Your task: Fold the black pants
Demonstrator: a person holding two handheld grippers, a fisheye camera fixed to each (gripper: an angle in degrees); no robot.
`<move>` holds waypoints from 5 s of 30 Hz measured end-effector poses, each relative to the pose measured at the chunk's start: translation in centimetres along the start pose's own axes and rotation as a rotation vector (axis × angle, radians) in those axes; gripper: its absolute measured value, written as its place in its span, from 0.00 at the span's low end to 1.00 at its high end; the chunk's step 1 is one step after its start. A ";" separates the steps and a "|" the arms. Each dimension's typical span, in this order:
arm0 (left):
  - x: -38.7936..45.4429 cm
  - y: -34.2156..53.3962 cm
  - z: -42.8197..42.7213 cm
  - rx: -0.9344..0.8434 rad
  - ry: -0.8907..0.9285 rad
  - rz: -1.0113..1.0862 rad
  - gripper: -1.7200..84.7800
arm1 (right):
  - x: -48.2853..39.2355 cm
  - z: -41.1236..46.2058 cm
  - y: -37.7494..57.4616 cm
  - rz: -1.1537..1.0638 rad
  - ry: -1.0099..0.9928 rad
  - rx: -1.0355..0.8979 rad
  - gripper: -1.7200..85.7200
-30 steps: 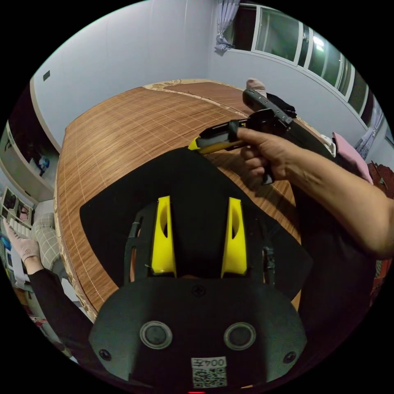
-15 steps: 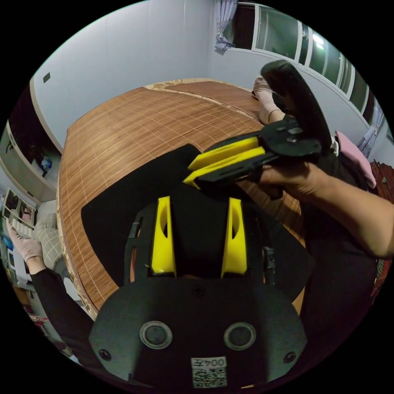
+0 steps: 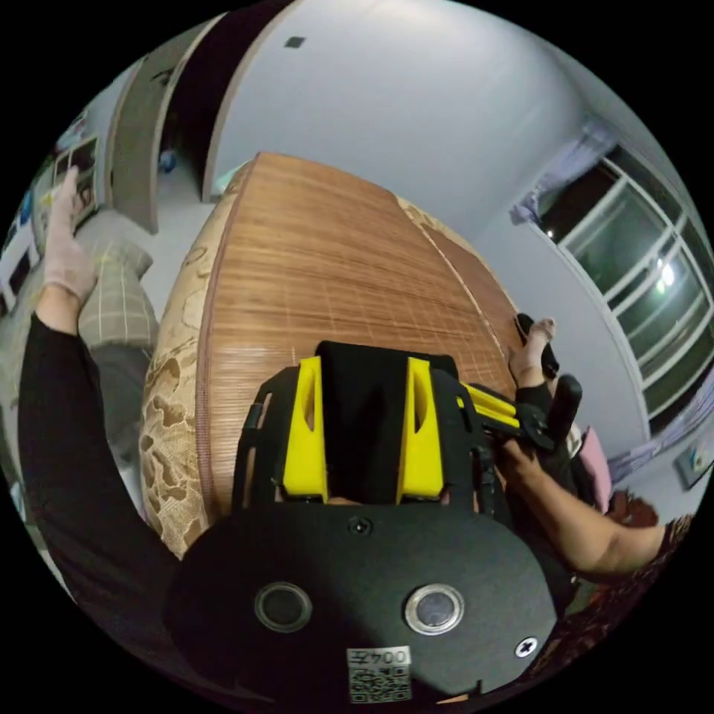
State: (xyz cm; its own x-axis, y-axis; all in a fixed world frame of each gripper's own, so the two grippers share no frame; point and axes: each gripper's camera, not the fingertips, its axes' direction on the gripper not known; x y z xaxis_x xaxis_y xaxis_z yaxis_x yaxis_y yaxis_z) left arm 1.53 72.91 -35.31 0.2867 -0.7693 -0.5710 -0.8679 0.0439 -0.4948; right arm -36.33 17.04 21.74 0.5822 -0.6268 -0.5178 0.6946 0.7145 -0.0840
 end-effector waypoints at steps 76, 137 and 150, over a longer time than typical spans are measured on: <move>3.8 13.5 -0.4 -0.072 0.112 0.008 0.18 | 1.3 -18.1 23.2 0.765 -0.417 0.036 0.22; 31.3 34.5 13.1 -0.398 0.306 0.791 0.05 | -27.7 -60.2 55.9 0.934 -0.057 0.546 0.07; 18.5 40.2 16.5 -0.495 -0.080 0.695 0.03 | -39.1 -45.4 46.1 0.653 0.006 0.255 0.10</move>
State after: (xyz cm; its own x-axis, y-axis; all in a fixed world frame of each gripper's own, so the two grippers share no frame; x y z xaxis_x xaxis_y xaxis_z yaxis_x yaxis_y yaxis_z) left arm -21.37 71.00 -76.57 -0.3645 -0.6227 -0.6924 -0.9289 0.1910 0.3172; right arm -46.28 88.66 -0.55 0.9124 -0.0917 -0.3989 0.2813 0.8485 0.4483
